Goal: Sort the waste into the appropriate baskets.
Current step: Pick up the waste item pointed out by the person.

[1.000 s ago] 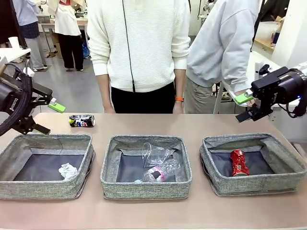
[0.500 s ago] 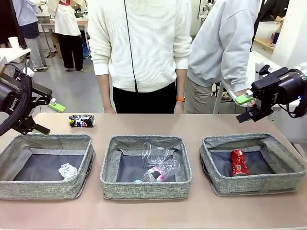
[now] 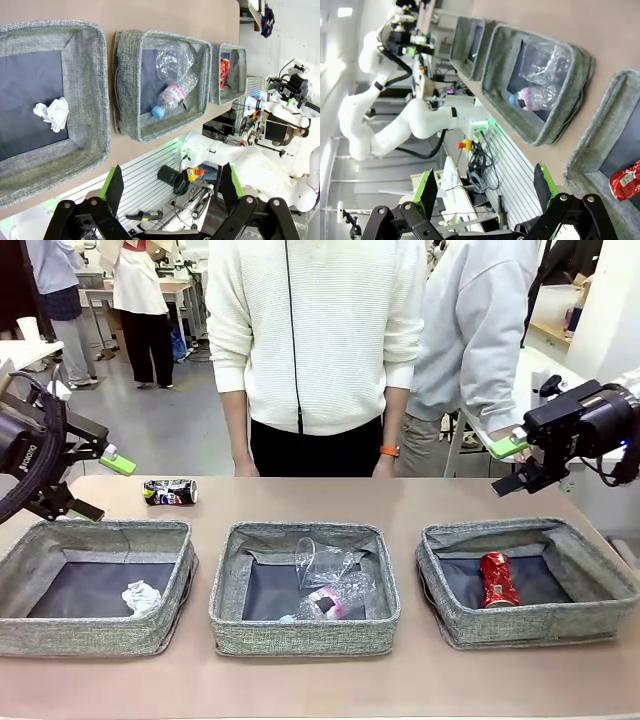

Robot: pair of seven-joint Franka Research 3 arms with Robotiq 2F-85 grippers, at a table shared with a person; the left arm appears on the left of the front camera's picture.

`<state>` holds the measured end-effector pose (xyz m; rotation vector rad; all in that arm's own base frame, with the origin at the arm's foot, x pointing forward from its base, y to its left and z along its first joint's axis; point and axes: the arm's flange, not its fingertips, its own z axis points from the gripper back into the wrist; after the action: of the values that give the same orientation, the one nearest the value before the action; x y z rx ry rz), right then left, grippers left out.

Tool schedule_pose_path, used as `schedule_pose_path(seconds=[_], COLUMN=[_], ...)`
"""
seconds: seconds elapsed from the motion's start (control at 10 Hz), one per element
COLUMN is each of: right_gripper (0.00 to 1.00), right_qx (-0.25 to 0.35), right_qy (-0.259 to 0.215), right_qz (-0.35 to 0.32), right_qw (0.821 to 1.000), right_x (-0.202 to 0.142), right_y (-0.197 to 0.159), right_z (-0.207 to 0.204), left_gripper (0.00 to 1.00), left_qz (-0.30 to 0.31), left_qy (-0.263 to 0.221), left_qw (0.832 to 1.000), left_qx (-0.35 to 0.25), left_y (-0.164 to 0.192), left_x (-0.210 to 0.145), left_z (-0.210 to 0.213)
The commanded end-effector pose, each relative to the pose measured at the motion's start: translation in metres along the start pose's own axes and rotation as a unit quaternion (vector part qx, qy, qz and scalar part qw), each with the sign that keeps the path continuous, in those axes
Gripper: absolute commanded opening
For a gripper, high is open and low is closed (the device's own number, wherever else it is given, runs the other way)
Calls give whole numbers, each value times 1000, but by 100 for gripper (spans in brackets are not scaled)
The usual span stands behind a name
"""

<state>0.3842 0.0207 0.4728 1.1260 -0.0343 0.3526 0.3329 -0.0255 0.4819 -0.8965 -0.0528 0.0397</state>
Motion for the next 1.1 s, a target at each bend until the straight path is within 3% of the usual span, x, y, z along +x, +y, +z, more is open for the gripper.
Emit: schedule_pose_path(seconds=[0.0,0.8,1.0], right_gripper=[100,100,100], right_qx=[-8,-8,-8], right_qy=[-2,-2,-2], right_qz=[-6,-6,-6], right_qw=[1000,1000,1000], right_x=[-1,-1,-1], right_y=[3,3,3], right_z=[0,0,0], left_gripper=[100,100,100], left_qz=[-11,-11,19], left_qy=[4,4,-10], left_qw=[1000,1000,1000], left_qx=[1,1,21], left_y=[2,2,0], left_x=[-1,-1,3], left_z=[3,3,1])
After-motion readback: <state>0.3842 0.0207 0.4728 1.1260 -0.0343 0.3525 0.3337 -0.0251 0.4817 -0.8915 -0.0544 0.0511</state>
